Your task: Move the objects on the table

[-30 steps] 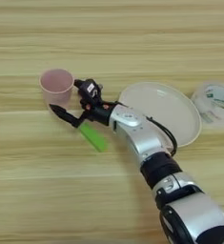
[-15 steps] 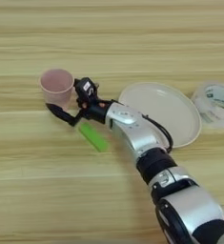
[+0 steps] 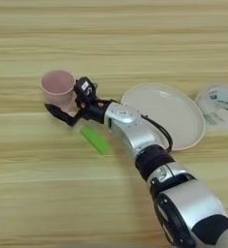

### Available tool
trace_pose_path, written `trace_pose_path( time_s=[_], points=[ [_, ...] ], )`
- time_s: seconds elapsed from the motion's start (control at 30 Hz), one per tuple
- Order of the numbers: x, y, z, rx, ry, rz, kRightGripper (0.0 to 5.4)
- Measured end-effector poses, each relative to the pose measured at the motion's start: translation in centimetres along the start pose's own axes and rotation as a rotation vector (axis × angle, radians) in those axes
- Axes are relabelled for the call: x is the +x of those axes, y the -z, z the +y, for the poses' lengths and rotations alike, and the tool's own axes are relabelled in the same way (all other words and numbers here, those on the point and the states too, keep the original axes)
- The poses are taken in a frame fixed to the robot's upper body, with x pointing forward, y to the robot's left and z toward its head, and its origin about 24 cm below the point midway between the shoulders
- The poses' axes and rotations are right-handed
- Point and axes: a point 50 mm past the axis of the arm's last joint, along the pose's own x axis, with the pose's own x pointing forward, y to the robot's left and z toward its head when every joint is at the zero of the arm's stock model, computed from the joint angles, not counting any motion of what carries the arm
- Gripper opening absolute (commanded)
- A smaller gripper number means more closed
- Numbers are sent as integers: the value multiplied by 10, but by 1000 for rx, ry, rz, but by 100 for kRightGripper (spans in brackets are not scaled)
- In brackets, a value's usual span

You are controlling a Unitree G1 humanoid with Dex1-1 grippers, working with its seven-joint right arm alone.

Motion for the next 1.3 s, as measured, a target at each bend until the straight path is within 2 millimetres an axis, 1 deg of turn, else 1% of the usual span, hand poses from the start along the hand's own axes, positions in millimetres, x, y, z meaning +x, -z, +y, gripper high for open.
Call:
trace_pose_path(
  time_s=[0.27,0.33,0.37,0.4,0.57,0.97,1.03,1.13,1.17,1.23,1.27,1.3],
  points=[
    [0,3,-1,8,7,5,536],
    [0,3,-2,8,8,4,513],
    [1,2,-2,8,8,2,513],
    [1,1,-2,8,8,-2,491],
    [2,0,-1,12,6,-9,440],
    [1,-2,-4,11,31,-30,433],
    [1,-5,-6,-2,56,-37,433],
    [-1,-14,-13,-43,119,-62,433],
    [-3,-20,-17,-63,150,-80,433],
    [-9,-26,-23,-80,202,-99,433],
    [-19,-32,-33,-98,273,-116,433],
    [-21,-32,-35,-101,284,-117,433]
  ],
)
